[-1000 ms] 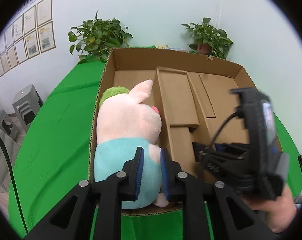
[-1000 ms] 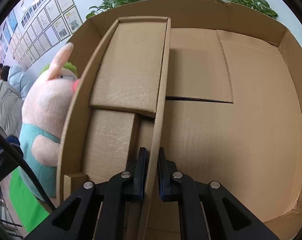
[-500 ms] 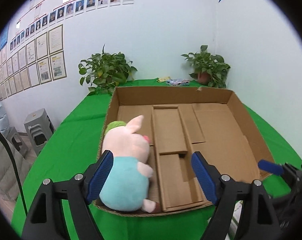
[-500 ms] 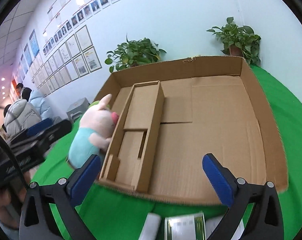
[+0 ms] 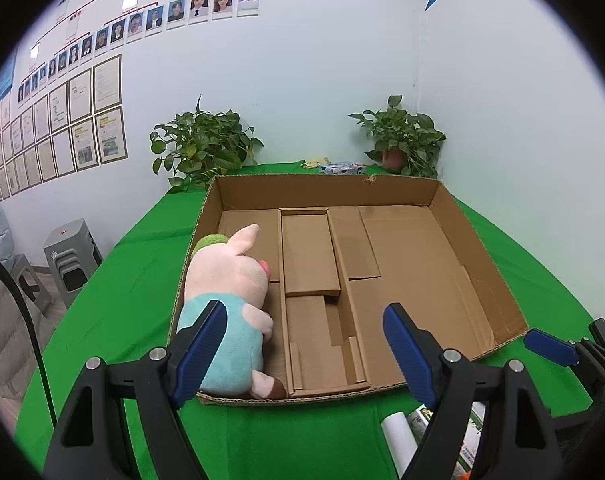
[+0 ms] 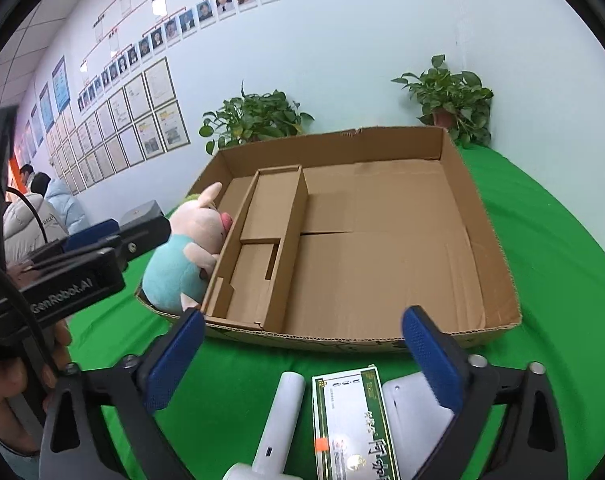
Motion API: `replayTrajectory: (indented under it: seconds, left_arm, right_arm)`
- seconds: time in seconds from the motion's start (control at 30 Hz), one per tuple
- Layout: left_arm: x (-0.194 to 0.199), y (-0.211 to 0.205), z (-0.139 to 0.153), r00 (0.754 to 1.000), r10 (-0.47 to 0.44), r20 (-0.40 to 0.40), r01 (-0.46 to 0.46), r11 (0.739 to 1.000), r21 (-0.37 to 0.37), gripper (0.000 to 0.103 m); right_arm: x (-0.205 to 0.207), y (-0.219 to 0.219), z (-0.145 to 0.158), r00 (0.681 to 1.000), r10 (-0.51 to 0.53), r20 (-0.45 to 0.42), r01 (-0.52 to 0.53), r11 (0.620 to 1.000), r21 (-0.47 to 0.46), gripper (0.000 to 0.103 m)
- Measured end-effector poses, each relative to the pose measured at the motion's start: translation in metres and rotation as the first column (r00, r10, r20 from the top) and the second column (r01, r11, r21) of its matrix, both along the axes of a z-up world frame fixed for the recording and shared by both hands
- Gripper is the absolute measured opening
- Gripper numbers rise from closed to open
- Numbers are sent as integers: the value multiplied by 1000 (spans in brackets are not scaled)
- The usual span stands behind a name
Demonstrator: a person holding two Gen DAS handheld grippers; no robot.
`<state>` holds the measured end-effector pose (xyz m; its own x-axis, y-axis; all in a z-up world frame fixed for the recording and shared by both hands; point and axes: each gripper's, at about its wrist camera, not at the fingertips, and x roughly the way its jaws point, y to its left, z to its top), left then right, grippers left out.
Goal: Organize objects
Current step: 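Open the left gripper, release the insert and withdraw, then grasp the white hair dryer by its handle with the right gripper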
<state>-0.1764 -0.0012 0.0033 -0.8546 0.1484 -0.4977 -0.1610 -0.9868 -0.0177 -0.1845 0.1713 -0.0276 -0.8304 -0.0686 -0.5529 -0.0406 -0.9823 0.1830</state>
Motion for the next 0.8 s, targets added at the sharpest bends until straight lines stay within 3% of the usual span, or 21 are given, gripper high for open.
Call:
replayTrajectory:
  seconds: [0.03,0.1,0.2,0.27,0.3,0.37,0.4,0.43,0.47,0.5,0.53,0.6,0.8]
  left_arm:
    - [1,0,0,1000,2,1,-2,1000,0,80]
    - [4,1,1,1000,0,-6,0,1000,5,80]
    - [10,3,2,1000,-13,-26,13,1000,17,77]
    - [15,5,3,998,-34,-45,35,999,16,31]
    - [14,6,3,998,-58,-24,59,998,22,1]
    - [14,7,3,996,-90,-8,91,995,52,2]
    - [17,9,4,995,-98,-26,100,994,51,2]
    - [19,12,5,995,-96,-33,98,994,41,19]
    - [19,14,5,995,-93,-28,94,995,25,36]
    - [19,17,4,995,-94,-14,94,995,14,78]
    - [20,18,4,995,-95,-17,96,995,14,90]
    - [24,17,5,993,-109,-46,110,993,33,90]
    - [15,12,4,986,-166,31,160,978,136,90]
  right_arm:
    - [3,1,2,1000,-4,-1,4,1000,3,83]
    - [6,5,5,1000,-23,-1,23,1000,18,62]
    - [11,10,7,999,-48,3,48,998,27,47]
    - [17,12,10,998,-67,-4,67,997,36,45]
    - [20,12,10,997,-71,-7,71,997,38,45]
    - [24,15,11,997,-73,-6,73,997,34,46]
    - [25,17,11,998,-70,-5,70,997,28,57]
    - [26,18,11,998,-68,0,68,997,19,69]
    - [27,20,10,998,-65,4,65,998,10,98]
    - [29,21,9,998,-63,6,63,998,3,103]
    - [31,22,8,998,-68,3,68,998,7,102]
    - [33,23,8,997,-76,12,75,997,28,102]
    - [37,28,9,999,-43,1,43,998,42,102]
